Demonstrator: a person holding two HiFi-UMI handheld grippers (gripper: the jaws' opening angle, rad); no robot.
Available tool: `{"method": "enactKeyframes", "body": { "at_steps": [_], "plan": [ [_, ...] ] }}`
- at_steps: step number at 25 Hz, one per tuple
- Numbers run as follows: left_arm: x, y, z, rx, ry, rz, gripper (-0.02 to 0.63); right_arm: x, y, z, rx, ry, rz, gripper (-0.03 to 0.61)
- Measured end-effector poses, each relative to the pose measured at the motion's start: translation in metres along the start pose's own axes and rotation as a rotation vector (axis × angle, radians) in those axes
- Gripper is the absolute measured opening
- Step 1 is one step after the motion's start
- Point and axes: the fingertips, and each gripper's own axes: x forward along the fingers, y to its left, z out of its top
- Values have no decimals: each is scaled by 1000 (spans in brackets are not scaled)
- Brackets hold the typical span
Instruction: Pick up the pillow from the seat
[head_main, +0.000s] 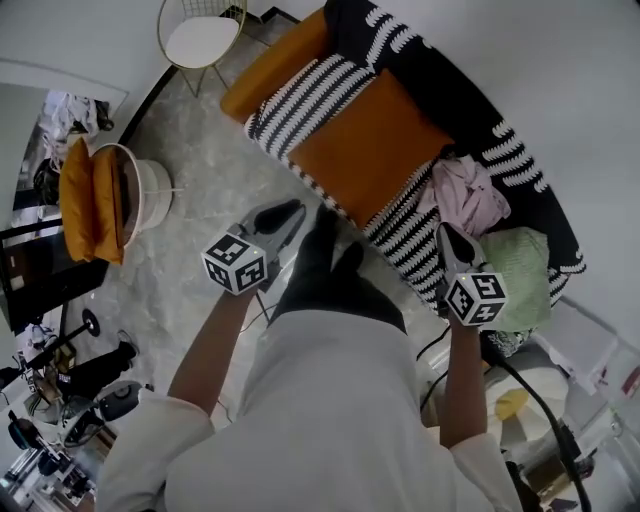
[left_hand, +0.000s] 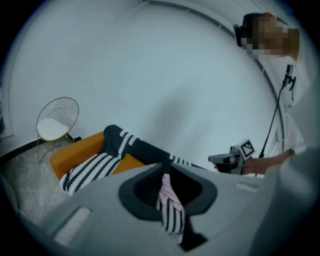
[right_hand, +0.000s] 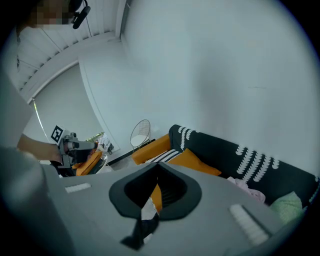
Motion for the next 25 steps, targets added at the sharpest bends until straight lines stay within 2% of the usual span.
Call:
{"method": "enactKeyframes", "body": {
  "at_steps": [2,6,14,21,25],
  "plan": [
    [14,15,3,-12,10,-15,2,13,-9,7,18,-2,-18,5],
    [41,44,8,2,42,-39,2,40,-23,16,36,-4,-40,5],
    [102,109,-7,30,104,-46,2,112,-73,3,28,46,-67,7],
    [146,164,-37,59,165,-42,18,172,-120,-13,19,81,-135,68],
    [173,190,-58,106,218,-38,44,202,-150,-31,20,115,-144,91]
  ]
}}
